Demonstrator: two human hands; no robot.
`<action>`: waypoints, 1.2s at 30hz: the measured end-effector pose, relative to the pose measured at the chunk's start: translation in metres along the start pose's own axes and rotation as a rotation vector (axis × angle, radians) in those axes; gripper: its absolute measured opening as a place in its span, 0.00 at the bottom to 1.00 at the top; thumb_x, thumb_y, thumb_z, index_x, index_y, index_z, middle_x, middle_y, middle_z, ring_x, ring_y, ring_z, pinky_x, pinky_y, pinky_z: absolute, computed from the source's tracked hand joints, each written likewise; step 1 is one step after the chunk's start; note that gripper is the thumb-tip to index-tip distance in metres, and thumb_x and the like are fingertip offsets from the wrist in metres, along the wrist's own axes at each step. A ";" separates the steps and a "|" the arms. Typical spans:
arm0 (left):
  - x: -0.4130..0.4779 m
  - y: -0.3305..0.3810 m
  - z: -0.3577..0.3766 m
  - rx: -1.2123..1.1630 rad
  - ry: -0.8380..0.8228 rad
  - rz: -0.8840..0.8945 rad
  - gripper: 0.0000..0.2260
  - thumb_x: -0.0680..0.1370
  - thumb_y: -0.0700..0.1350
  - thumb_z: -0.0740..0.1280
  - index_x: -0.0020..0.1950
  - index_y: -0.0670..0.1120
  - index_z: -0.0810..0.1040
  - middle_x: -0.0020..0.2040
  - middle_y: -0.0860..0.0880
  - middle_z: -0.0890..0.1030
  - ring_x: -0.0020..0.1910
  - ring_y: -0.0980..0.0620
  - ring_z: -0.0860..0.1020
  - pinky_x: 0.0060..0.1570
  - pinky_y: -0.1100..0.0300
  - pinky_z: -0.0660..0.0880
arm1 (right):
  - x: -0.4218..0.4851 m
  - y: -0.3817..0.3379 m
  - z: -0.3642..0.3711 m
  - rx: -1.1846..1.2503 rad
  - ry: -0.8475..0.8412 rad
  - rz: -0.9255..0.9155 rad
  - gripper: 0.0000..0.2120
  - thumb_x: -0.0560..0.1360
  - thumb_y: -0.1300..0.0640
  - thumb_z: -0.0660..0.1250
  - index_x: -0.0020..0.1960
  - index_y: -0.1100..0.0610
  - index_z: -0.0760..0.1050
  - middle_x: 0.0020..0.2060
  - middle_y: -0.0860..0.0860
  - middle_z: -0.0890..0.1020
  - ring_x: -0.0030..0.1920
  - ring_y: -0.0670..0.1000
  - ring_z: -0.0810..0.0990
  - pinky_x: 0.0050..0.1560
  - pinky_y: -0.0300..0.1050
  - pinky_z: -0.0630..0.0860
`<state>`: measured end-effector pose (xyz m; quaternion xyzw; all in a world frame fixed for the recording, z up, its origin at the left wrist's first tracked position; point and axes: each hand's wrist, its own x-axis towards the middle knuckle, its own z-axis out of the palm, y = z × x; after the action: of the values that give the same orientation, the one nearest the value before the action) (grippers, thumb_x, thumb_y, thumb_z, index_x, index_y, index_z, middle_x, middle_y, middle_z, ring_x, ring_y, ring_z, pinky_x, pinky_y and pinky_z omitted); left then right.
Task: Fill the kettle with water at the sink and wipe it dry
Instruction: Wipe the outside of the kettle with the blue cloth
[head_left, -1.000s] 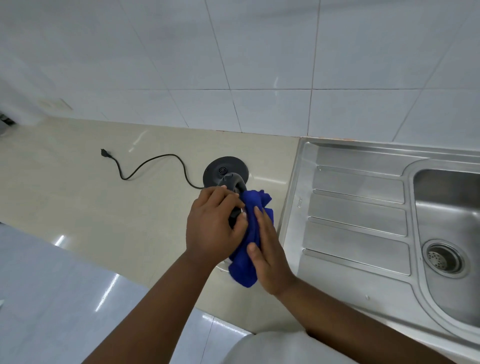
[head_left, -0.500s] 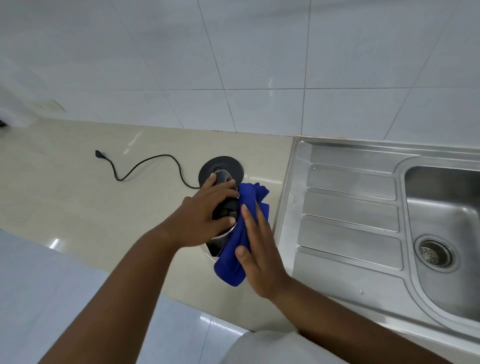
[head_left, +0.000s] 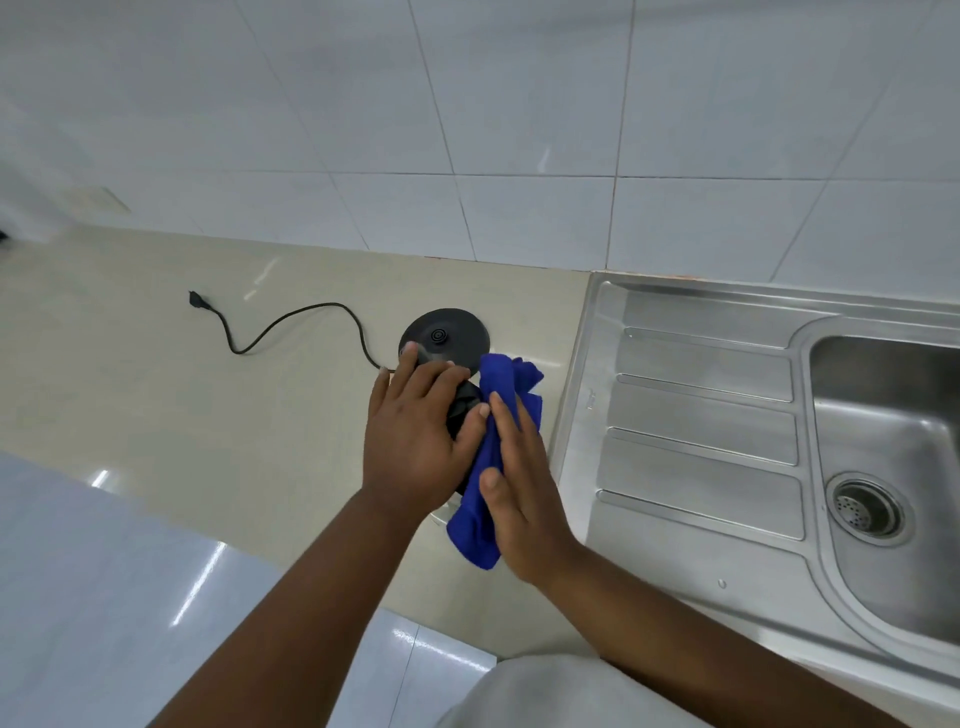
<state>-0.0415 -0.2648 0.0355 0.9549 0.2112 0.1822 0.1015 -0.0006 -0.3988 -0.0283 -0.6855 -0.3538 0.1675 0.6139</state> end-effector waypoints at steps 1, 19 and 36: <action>0.000 -0.002 -0.002 0.014 -0.047 0.027 0.22 0.79 0.58 0.57 0.66 0.48 0.76 0.67 0.50 0.78 0.79 0.44 0.61 0.76 0.40 0.57 | 0.001 0.009 0.000 0.011 0.011 0.025 0.29 0.81 0.35 0.48 0.80 0.43 0.50 0.82 0.48 0.54 0.81 0.46 0.53 0.80 0.45 0.52; 0.006 -0.023 -0.024 0.009 -0.228 0.216 0.29 0.79 0.58 0.59 0.76 0.45 0.66 0.65 0.46 0.75 0.69 0.44 0.69 0.71 0.44 0.66 | -0.006 0.040 0.007 0.112 0.018 0.208 0.33 0.77 0.28 0.49 0.80 0.38 0.51 0.81 0.44 0.58 0.81 0.48 0.56 0.81 0.54 0.54; 0.019 -0.047 -0.041 0.268 -0.359 0.335 0.37 0.75 0.71 0.54 0.76 0.49 0.65 0.70 0.49 0.74 0.67 0.45 0.70 0.61 0.48 0.66 | -0.005 0.029 0.001 0.564 -0.016 0.512 0.49 0.61 0.19 0.65 0.75 0.41 0.65 0.68 0.54 0.79 0.70 0.56 0.76 0.74 0.55 0.69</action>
<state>-0.0586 -0.2102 0.0655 0.9984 0.0513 -0.0050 -0.0217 0.0037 -0.4012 -0.0577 -0.5543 -0.1159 0.4116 0.7141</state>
